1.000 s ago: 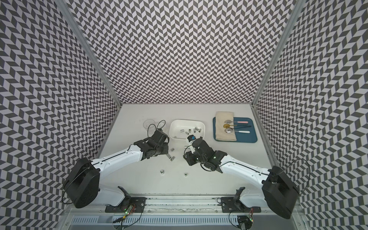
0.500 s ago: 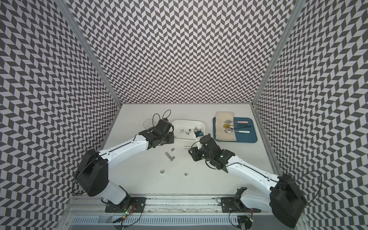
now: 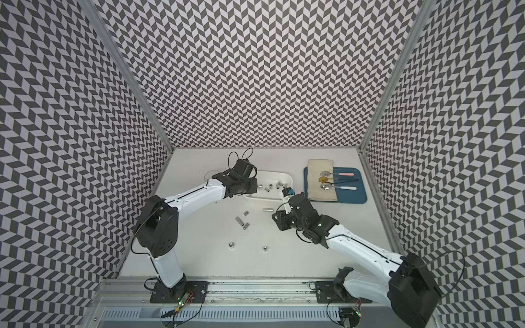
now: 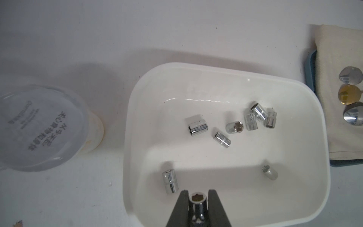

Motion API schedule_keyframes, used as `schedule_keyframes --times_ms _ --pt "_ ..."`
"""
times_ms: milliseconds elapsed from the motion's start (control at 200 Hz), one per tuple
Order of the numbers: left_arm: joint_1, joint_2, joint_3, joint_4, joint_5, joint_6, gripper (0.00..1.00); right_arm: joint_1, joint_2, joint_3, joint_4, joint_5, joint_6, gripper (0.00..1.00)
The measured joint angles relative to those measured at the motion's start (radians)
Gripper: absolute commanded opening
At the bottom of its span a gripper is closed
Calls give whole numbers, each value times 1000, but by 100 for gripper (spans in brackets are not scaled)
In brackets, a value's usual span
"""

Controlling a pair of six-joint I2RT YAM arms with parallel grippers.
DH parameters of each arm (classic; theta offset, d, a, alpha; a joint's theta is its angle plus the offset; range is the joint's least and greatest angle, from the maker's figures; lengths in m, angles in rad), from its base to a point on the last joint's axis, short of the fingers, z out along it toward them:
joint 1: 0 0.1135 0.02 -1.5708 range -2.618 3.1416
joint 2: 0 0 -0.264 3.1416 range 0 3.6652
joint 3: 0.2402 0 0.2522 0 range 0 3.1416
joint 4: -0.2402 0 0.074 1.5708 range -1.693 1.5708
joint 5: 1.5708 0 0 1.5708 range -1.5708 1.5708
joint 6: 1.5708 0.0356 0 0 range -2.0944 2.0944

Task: Put the socket on the desktop into the storage box
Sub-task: Place the socket head in the storage box.

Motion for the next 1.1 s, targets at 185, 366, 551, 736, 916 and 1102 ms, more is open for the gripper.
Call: schedule_keyframes --times_ms 185,366,551,736,916,1102 --pt "13 99 82 2 16 14 0 0 -11 -3 -14 1 5 34" --pt "19 162 129 3 26 19 0 -1 -25 -6 -24 2 9 34" --pt "27 222 173 2 33 22 0 -2 -31 -6 -27 5 13 34" --pt "32 246 177 -3 37 22 11 -2 -35 -6 -38 8 16 34" --pt "34 246 177 -4 36 19 37 -6 -47 -8 -42 9 17 34" --pt "34 246 177 -4 36 26 40 -6 -51 -22 -45 9 20 34"
